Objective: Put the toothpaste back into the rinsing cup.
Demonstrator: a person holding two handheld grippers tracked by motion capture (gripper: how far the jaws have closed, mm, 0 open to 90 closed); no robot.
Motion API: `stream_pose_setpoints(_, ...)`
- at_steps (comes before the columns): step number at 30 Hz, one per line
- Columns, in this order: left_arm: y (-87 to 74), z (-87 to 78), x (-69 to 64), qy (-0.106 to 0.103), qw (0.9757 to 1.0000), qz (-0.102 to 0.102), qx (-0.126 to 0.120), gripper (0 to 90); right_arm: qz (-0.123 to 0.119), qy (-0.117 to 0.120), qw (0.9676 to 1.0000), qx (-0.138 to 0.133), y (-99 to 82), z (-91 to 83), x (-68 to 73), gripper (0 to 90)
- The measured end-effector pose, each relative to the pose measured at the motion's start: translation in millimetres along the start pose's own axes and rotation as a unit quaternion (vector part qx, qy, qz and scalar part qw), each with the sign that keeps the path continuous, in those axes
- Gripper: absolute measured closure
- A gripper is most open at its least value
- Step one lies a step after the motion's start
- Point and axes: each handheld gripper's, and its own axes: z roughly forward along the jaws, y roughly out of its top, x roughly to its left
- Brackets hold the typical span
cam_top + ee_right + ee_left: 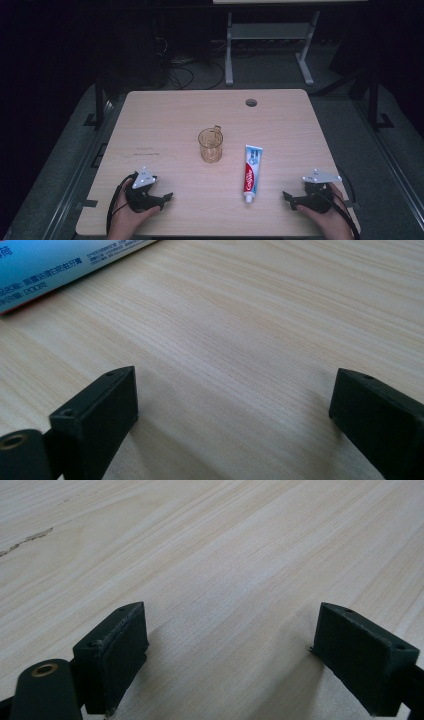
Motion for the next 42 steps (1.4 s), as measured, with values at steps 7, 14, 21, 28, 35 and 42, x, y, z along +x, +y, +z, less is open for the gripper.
stream_pose_setpoints(7,0.0,0.0,0.0,0.0,1.0,0.0,0.0,12.8,-0.01,0.009,0.9999,-0.01,-2.0,-3.7,2.7,16.0)
stream_pose_setpoints(14,0.0,0.0,-0.1,0.0,1.0,0.001,0.0,13.0,-0.004,0.021,0.9997,-0.013,-1.1,-8.7,2.2,39.8)
stream_pose_setpoints(21,-0.1,-0.1,-0.2,0.0,1.0,0.001,0.0,13.1,0.015,0.048,0.9987,-0.007,0.2,-15.9,-0.3,75.9)
stream_pose_setpoints(28,-0.1,-0.1,-0.2,0.0,1.0,0.001,0.0,13.1,0.021,0.08,0.9965,-0.009,6.4,-20.3,-3.2,90.0)
stream_pose_setpoints(35,-0.2,-0.1,-0.4,0.0,1.0,0.0,-0.001,13.0,0.017,0.106,0.9939,-0.026,17.8,-24.8,0.8,90.0)
stream_pose_setpoints(42,-0.2,-0.1,-0.4,0.0,1.0,0.0,0.0,13.0,0.013,0.12,0.9921,-0.033,26.3,-23.7,3.6,90.0)
